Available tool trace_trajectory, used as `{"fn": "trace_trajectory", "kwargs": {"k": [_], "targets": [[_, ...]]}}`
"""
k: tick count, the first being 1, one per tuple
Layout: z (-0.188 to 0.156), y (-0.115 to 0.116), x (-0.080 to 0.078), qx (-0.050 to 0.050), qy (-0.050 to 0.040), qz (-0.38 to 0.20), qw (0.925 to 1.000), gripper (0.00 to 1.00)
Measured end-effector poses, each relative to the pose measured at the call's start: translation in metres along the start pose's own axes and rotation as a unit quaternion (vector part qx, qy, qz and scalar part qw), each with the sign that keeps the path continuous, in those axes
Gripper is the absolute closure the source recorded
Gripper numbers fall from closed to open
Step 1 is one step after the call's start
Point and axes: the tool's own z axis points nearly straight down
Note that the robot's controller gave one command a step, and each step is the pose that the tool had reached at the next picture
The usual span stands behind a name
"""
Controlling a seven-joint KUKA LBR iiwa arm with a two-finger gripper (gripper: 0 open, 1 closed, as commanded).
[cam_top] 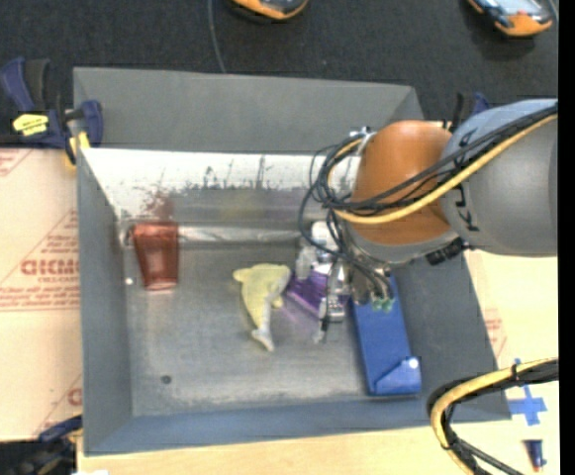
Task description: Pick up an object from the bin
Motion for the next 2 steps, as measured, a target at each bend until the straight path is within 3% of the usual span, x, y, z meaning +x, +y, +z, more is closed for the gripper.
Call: {"fn": "trace_trajectory", "kwargs": {"k": [1,2], "targets": [[-0.004,0.000,-0.002,0.000,-0.0042,0.000,1.0000,0.00],[0.045,-0.066,-0.037,0.001,-0.0063,-0.068,0.9977,0.00]]}}
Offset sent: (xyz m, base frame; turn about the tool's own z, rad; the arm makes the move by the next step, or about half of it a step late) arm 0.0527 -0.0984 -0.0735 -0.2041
